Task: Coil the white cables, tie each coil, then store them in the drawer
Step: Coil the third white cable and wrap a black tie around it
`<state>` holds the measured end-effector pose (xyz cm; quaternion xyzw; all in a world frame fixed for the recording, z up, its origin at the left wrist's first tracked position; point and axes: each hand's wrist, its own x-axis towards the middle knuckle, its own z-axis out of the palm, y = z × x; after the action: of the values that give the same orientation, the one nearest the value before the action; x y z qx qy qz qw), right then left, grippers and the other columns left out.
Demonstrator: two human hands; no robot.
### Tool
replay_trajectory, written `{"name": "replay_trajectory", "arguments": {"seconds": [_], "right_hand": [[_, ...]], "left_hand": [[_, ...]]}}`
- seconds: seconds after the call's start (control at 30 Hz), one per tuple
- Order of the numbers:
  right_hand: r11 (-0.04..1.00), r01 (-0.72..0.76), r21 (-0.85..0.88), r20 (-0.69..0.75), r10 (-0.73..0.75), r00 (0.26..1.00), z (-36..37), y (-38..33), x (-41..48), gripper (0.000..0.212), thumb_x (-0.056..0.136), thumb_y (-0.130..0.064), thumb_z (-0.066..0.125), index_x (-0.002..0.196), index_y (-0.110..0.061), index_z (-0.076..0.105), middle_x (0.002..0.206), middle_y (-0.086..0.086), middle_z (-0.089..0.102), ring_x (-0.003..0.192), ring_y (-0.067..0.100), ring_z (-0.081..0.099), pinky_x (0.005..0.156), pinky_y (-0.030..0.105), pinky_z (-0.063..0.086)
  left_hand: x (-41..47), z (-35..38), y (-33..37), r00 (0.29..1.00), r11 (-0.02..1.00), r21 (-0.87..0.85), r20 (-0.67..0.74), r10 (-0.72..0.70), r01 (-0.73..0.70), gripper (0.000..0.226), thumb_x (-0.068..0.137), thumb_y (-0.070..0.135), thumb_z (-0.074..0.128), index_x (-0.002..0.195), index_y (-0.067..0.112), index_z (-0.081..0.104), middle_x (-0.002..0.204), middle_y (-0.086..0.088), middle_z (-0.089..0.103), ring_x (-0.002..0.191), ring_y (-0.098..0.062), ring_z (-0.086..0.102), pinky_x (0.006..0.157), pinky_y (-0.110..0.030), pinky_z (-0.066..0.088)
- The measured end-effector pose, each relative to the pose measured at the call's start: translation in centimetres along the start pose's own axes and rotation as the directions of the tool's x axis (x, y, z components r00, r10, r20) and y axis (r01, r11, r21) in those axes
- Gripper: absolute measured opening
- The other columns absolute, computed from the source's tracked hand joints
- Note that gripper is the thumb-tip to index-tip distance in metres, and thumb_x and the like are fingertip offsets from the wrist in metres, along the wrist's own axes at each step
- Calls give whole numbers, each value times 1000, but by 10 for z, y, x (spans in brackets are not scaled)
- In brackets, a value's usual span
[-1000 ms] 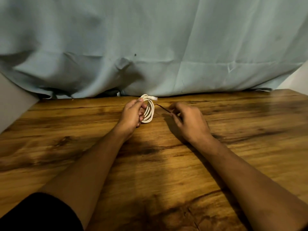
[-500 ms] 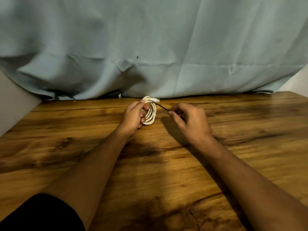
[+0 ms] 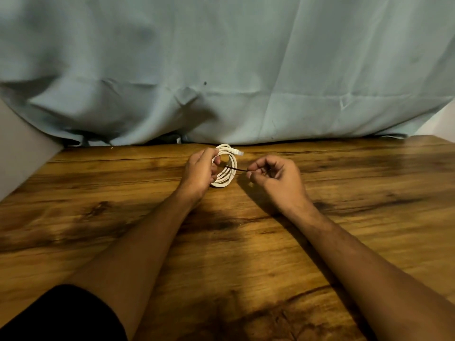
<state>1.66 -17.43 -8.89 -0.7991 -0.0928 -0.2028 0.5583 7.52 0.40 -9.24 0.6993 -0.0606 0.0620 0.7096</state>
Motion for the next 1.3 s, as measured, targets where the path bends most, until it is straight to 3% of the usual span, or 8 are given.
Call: {"name": "replay_trajectory", "arguments": {"seconds": [0.2,0.3,0.5,0.63,0.87,1.07,1.17,1.3], "right_hand": [[1000,1,17,-21,-1,1000,2,4,1,7,94,-14,75,87,-14,77,72,8,72,64,15,61,65,34,53],[999,-27,37,5,27,1000,2,4,0,7,95,-9,72,91,-12,76,79,5,77,65,3,65,65,21,53],[988,-108,109,10,107,994,0,3,0,10,91,-1,73,91,-11,75,83,16,76,51,1,57,44,15,43],[998,-48,33,12,47,999,3,10,2,16,89,0,74,87,-16,73,80,17,74,52,1,56,44,13,43],[996,83,-33,-69,-85,994,9,14,5,23,85,0,74,86,-23,73,75,1,74,76,25,72,75,45,60],[988,124,-87,-109,-133,985,14,20,7,22,85,-10,76,85,-31,70,78,-9,73,75,18,71,74,49,60],[981,155,-115,-117,-168,979,17,23,7,14,82,-21,75,89,-31,68,80,-11,72,70,26,69,68,52,58],[973,173,-155,-147,-196,969,18,24,7,15,80,-22,75,88,-31,65,79,-13,71,67,27,66,65,51,57]], "left_hand": [[0,0,-1,1000,999,38,-5,3,-3,31,101,29,46,72,19,52,55,7,36,49,-10,32,40,-21,25],[1,1,-1,1000,999,35,-2,5,-4,31,101,29,46,72,19,52,55,7,35,48,-11,30,40,-21,25],[0,4,-2,1000,999,23,-10,25,-25,32,102,25,47,72,17,53,51,9,37,46,-9,31,45,-24,26],[-1,12,-4,998,998,8,-12,56,-56,34,102,23,48,69,16,53,49,10,38,44,-7,32,47,-25,26],[-6,28,-9,993,986,138,-54,102,-94,55,91,64,38,56,29,61,42,10,46,48,-14,41,60,-33,32],[-6,35,-10,991,991,93,-80,106,-98,38,78,57,47,57,31,64,52,6,54,53,-20,45,66,-41,34],[-7,37,-10,990,990,78,-69,125,-119,31,80,49,47,61,34,67,45,9,49,51,-18,40,65,-41,32],[-8,36,-10,987,988,58,-66,149,-146,29,69,58,45,70,39,67,47,13,47,55,-16,40,57,-37,28]]}}
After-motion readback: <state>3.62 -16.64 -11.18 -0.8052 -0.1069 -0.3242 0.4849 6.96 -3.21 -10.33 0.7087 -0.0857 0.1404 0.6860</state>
